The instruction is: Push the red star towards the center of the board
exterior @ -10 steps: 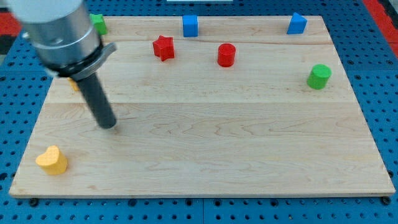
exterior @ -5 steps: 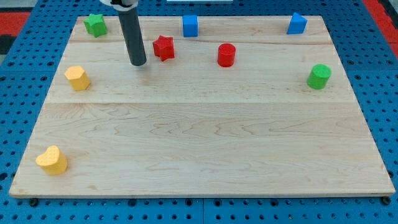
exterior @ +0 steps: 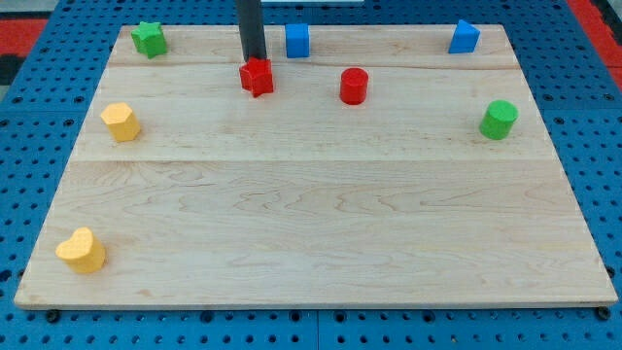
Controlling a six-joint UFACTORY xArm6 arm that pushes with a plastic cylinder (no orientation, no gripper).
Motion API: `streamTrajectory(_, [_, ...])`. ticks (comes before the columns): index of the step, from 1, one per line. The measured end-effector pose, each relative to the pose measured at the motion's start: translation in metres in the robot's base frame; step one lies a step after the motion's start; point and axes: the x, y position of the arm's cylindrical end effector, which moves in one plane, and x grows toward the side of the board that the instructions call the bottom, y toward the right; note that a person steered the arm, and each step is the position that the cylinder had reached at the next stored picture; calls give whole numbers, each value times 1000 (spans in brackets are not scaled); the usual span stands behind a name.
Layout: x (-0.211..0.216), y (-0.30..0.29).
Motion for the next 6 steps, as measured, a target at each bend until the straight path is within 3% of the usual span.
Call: streamTrajectory(6, [159,2])
